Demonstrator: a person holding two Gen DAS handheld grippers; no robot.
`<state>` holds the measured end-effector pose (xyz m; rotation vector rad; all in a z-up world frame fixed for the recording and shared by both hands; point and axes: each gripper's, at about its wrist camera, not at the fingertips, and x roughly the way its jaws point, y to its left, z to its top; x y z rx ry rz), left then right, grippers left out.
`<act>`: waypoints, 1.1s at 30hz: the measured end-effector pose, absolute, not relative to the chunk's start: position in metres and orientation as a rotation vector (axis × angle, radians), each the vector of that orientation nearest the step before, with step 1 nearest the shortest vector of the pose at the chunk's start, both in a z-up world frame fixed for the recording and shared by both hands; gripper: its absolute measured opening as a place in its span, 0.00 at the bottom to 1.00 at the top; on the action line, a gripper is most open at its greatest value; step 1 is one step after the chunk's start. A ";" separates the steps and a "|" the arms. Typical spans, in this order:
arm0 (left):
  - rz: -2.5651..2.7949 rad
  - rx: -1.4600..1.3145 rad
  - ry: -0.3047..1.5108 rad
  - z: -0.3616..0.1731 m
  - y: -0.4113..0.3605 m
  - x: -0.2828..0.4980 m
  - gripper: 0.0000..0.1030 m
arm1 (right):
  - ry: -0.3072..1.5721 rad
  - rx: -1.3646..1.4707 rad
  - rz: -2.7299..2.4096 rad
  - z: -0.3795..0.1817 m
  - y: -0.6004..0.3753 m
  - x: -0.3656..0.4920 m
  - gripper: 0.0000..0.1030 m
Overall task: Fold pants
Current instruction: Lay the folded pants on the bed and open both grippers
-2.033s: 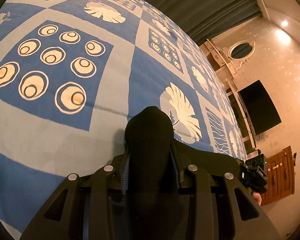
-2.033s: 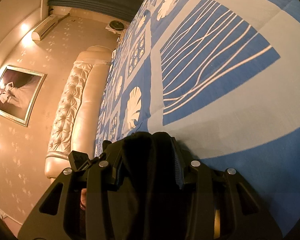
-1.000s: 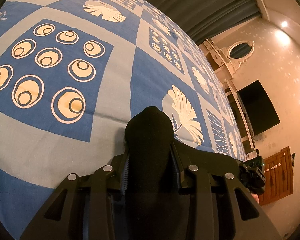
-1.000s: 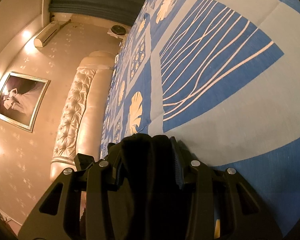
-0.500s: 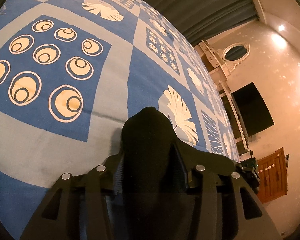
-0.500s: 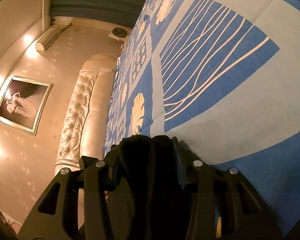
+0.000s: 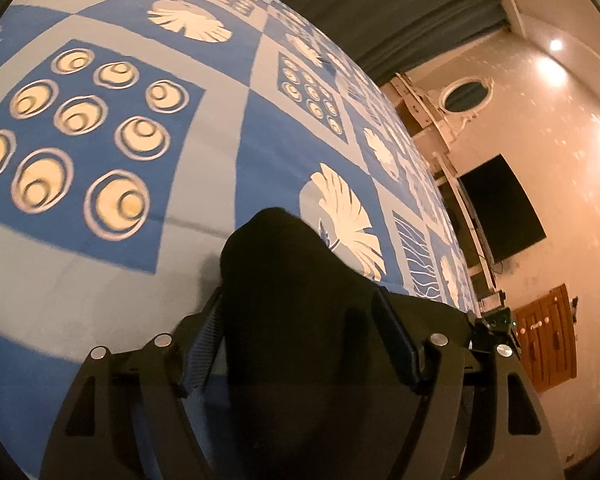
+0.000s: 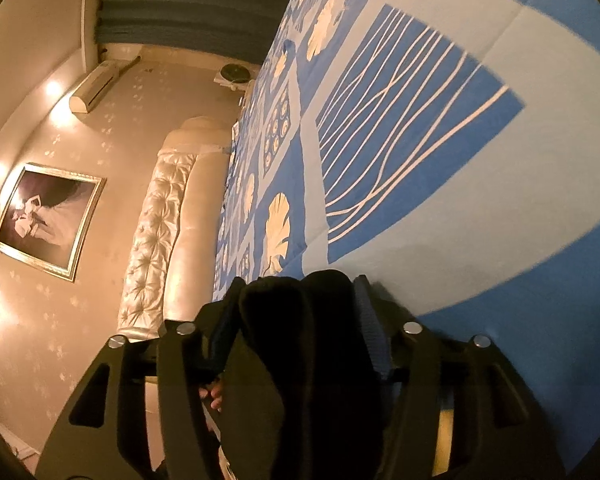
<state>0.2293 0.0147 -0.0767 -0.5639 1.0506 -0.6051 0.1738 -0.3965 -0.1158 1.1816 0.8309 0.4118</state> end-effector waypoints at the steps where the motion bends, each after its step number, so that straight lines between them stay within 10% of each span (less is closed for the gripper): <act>1: -0.595 -0.562 1.054 -0.076 0.016 0.228 0.73 | 0.826 1.187 0.399 -0.115 -0.400 0.170 0.58; 19: -0.352 -0.242 1.027 -0.052 0.010 0.102 0.83 | 0.883 0.960 0.117 -0.085 -0.392 0.043 0.88; 33: -0.263 -0.060 0.867 -0.009 -0.006 -0.006 0.83 | 1.018 0.640 -0.092 -0.055 -0.320 -0.024 0.89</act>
